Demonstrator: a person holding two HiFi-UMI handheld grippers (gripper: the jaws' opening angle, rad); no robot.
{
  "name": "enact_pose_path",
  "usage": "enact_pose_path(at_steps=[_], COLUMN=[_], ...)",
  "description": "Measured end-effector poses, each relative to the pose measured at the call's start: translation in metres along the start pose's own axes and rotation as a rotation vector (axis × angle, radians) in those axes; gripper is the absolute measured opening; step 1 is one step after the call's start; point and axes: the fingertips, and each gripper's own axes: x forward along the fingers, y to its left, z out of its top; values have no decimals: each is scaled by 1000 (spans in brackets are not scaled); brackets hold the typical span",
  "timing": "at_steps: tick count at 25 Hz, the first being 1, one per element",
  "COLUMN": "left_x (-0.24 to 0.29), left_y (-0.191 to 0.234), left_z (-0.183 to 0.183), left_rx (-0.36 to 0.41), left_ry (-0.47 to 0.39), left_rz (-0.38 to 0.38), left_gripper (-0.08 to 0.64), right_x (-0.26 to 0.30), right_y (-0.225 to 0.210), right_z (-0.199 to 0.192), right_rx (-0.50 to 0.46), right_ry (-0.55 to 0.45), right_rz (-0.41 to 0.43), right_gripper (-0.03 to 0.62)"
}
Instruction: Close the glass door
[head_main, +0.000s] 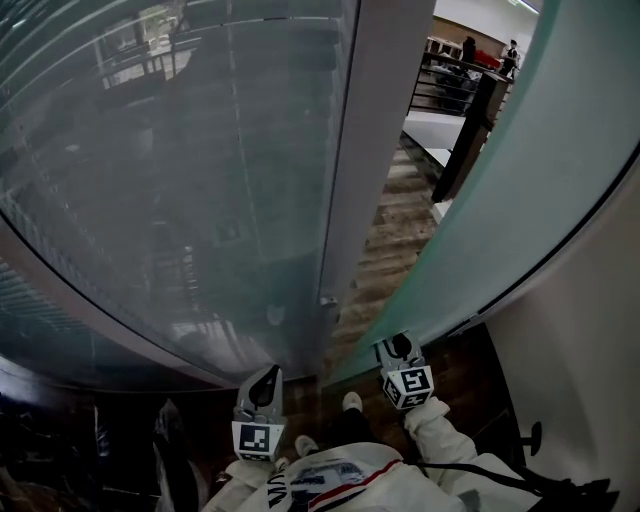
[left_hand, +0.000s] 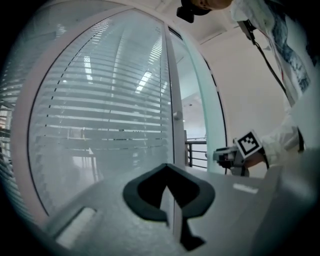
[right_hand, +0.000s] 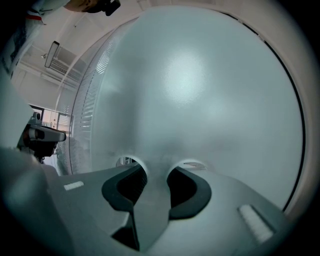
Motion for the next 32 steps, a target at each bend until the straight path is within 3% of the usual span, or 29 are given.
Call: enact_pose_path(at_steps=[17,32], left_x=[55,74], left_y=[-4,-13], left_z=[18,5], left_rx=[36,-11], left_ry=[-36,-20], left_rz=[-45,-58], left_gripper=[-1,0], right_x=[39,60], right_y=[-6,-10], right_z=[4,3], right_rx=[-22,-22], right_ry=[-5,7], right_rz=[-2,10], right_gripper=[126,126])
